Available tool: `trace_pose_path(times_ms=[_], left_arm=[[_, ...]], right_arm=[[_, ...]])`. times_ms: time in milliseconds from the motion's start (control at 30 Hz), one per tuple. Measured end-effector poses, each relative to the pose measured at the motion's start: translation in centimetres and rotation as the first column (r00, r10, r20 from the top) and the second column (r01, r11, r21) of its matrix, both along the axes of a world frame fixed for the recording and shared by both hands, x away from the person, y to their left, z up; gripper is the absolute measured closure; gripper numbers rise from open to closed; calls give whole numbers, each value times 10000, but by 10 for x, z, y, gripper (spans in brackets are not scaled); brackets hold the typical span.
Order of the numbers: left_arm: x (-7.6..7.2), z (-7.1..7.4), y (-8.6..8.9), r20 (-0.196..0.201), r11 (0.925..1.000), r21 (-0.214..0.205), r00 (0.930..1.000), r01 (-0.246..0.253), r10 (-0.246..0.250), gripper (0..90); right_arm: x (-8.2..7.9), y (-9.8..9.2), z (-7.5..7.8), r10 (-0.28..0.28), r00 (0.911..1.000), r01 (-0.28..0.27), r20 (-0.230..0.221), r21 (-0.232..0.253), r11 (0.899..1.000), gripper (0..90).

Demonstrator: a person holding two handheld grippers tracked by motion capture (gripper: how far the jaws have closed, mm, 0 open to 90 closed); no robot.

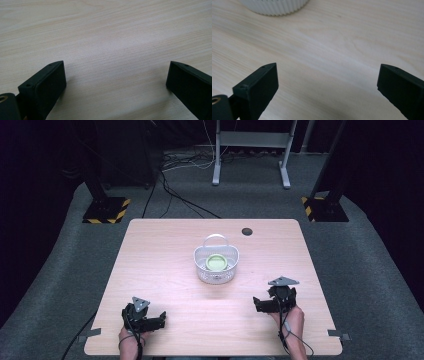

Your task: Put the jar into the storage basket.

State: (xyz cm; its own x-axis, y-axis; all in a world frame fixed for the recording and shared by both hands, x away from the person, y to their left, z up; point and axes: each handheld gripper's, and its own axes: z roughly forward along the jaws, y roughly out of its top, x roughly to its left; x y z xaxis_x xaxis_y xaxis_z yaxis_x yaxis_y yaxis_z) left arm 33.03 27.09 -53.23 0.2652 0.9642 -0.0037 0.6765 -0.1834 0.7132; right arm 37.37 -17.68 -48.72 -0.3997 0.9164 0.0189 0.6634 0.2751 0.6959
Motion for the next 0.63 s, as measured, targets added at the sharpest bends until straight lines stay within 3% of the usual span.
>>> trace_pose_path(times_ms=[233,367,633], left_arm=[[0,0,0,0,10000,1,10000,2,-2,22],[0,0,0,0,10000,1,10000,2,-2,22],[0,0,0,5,10000,3,10000,3,-3,22]], right_arm=[[-17,-15,-27,-450,9990,449,83,72,9990,17],[-24,-17,-34,-443,9984,442,337,35,9990,3],[-28,-21,-43,-391,9987,389,334,65,9992,0]])
